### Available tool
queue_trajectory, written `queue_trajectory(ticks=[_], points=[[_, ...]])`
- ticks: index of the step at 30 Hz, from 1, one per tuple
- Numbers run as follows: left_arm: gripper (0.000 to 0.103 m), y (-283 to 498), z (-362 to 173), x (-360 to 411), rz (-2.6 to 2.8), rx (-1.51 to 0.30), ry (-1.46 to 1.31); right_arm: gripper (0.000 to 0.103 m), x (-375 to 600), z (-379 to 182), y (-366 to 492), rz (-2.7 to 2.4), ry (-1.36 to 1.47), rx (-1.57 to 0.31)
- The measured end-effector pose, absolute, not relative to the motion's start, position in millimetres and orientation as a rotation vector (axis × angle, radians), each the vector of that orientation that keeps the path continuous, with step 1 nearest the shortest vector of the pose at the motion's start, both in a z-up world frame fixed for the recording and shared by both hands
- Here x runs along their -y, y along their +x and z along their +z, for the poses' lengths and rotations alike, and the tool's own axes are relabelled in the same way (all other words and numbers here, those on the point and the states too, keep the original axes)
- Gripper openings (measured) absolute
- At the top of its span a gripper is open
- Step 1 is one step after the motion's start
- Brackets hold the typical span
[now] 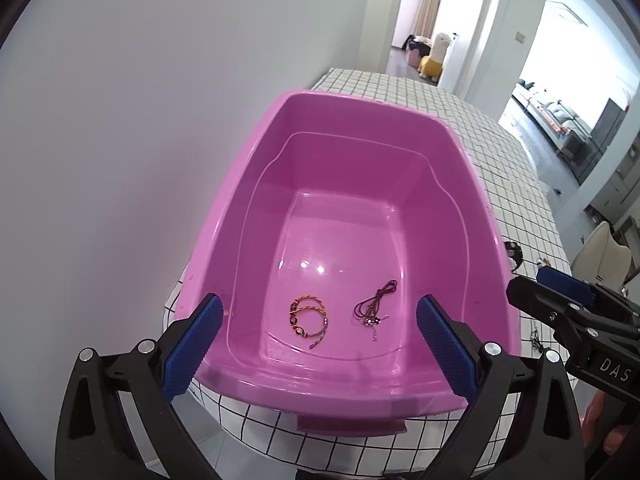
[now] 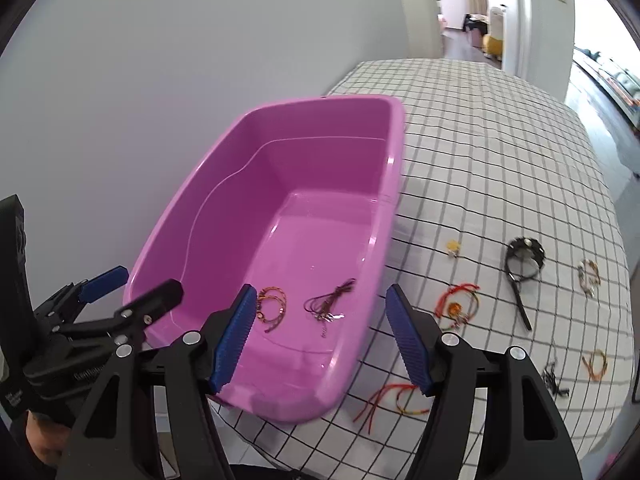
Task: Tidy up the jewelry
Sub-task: 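Open both tools to drop the bracelet and leather cord into the tub, then move both open tools back over the remaining jewelry on the table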
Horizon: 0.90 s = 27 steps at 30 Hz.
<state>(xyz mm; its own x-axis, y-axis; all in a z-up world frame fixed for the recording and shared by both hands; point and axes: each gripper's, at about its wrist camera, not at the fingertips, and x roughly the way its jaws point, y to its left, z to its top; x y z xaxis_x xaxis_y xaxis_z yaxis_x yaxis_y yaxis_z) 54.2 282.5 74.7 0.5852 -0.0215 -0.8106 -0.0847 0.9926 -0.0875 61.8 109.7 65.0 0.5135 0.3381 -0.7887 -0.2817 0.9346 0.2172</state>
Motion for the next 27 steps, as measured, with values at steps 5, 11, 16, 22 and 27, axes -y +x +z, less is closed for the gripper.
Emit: queue_trajectory(ticks=[5, 11, 16, 22, 27], points=[[0.096, 50, 76, -272, -0.019, -0.938, -0.09, 0.065, -86, 65, 44, 0.299, 0.113, -0.938], [0.096, 45, 76, -246, -0.1, -0.936, -0.047, 0.065, -47, 64, 14, 0.184, 0.176, -0.911], [0.096, 33, 80, -214, -0.176, -0.916, -0.003, 0.065, -4, 64, -8, 0.095, 0.23, -0.898], [0.097, 12, 82, -171, -0.254, -0.879, 0.002, 0.066, 57, 59, -44, -0.009, 0.271, -0.881], [0.097, -8, 71, -137, -0.233, -0.873, 0.005, 0.067, 106, 38, -77, -0.056, 0.245, -0.904]])
